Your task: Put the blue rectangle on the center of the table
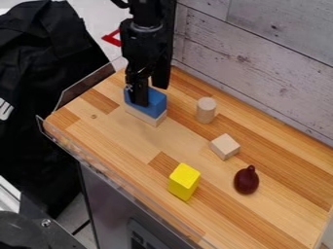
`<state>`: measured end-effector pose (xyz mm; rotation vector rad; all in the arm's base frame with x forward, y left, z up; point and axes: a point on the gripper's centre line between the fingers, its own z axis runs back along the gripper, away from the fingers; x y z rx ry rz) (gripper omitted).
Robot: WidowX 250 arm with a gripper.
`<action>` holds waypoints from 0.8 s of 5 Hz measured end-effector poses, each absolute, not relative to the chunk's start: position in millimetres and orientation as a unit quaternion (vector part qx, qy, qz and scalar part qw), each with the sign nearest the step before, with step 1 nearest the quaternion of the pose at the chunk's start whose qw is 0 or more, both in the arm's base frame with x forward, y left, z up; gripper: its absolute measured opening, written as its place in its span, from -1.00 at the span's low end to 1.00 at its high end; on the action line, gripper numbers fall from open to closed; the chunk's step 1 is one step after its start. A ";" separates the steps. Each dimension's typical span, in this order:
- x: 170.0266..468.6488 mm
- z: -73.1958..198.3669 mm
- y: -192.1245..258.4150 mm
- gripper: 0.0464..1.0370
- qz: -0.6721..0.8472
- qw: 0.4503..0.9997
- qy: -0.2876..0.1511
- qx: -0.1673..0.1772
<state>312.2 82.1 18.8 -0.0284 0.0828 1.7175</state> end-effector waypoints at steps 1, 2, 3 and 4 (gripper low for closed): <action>310.3 12.3 82.3 0.85 0.755 0.654 0.045 0.000; 311.3 12.3 82.7 0.29 0.760 0.649 0.045 -0.006; 312.1 12.3 82.5 0.03 0.759 0.650 0.043 -0.007; 311.6 11.9 82.3 0.03 0.759 0.650 0.042 -0.007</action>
